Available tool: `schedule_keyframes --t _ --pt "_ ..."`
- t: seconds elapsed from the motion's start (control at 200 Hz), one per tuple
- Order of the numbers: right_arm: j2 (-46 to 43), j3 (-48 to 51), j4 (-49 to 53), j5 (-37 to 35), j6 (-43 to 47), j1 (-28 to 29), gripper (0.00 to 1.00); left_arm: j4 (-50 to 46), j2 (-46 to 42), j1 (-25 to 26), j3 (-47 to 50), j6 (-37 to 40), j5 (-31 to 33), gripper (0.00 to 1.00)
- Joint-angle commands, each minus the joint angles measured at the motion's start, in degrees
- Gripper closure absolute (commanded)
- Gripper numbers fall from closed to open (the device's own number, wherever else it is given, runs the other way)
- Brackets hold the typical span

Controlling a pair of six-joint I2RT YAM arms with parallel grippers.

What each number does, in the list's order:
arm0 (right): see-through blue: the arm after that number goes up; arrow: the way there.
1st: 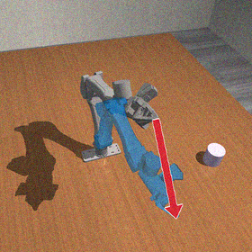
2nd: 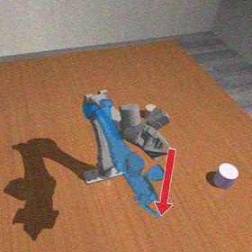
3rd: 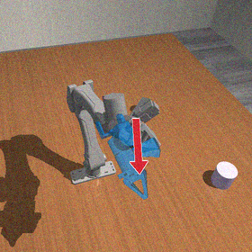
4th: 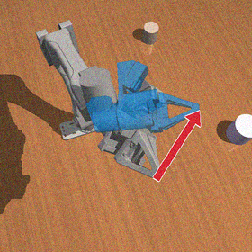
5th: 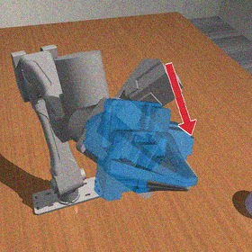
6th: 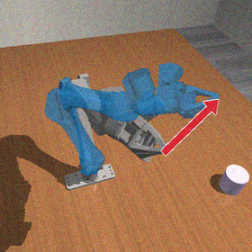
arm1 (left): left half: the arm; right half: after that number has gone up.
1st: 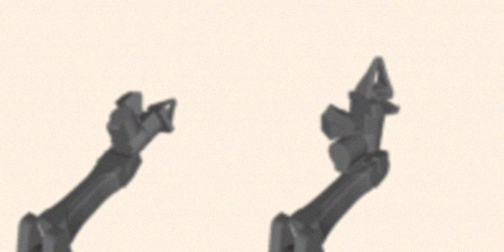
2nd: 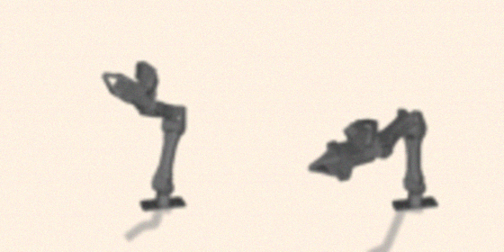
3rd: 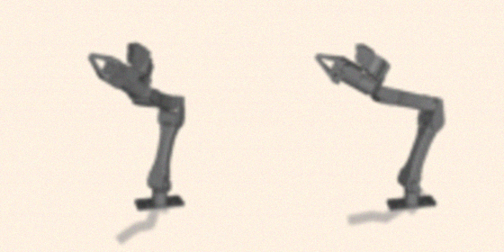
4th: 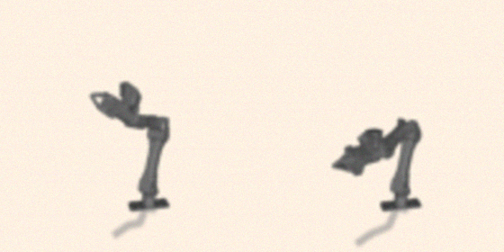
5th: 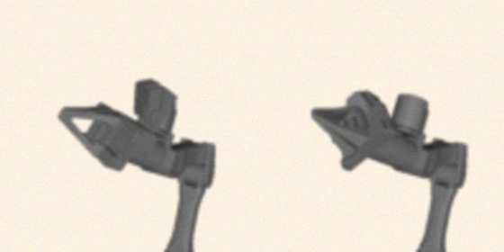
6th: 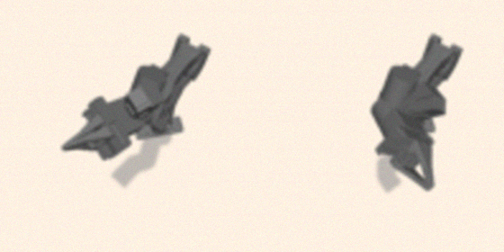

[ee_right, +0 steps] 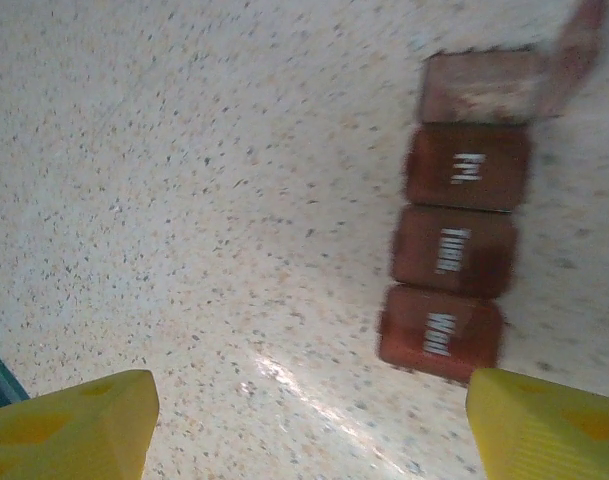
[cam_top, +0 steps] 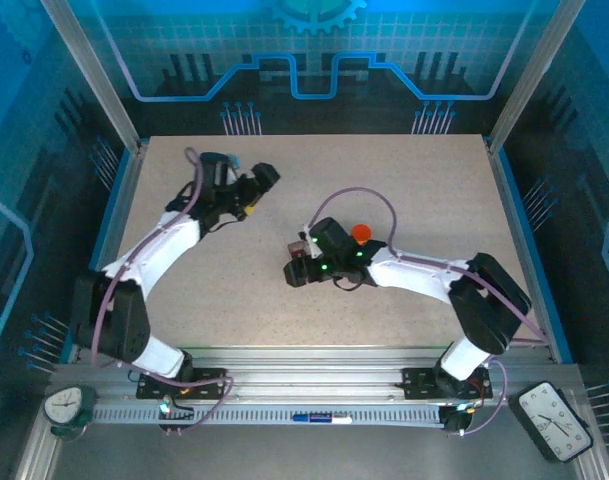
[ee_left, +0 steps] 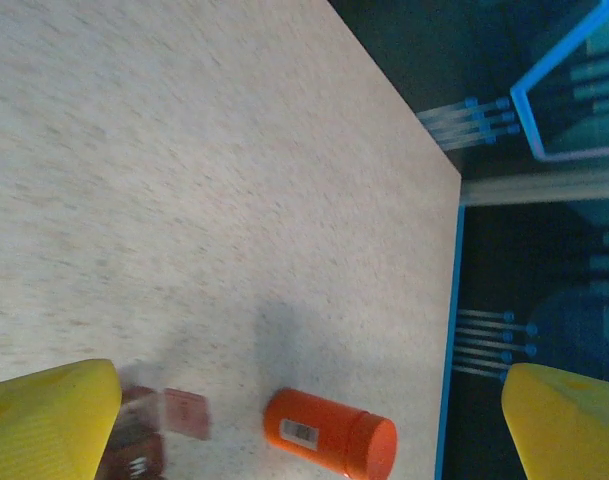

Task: Sort the pills into containers

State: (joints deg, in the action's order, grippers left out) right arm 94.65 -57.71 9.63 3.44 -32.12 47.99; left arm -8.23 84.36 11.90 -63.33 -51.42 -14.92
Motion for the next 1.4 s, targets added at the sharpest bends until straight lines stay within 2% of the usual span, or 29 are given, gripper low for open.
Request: schedule_keyframes --t 0.0,0.115,0.305,0.615,1.066,1.396 --pt "3.96 -3.62 1.27 0.1 -0.66 2.44 0.18 -5.7 -4.12 -3.14 3.89 3.37 -2.51 0.01" --pt "7.91 -6.21 1.45 -0.12 -0.83 3.92 0.18 -7.53 -7.22 -5.15 6.53 5.03 -2.42 0.01" --pt "12.18 -7.83 1.0 -0.78 -1.27 4.48 0.18 -7.91 -9.55 -5.32 9.63 5.8 -2.05 0.01" --pt "13.25 -7.16 1.36 -2.73 -0.85 4.14 0.18 -7.6 -11.32 -5.31 12.17 6.11 -1.88 0.01" --pt "8.79 -8.29 5.56 -2.74 2.39 -1.42 0.18 -6.06 -11.53 -5.31 13.98 6.32 -2.83 0.01" --pt "-3.95 -11.24 17.75 -5.61 5.96 -4.41 0.17 -2.13 -10.44 -5.36 14.87 7.55 -4.74 0.01"
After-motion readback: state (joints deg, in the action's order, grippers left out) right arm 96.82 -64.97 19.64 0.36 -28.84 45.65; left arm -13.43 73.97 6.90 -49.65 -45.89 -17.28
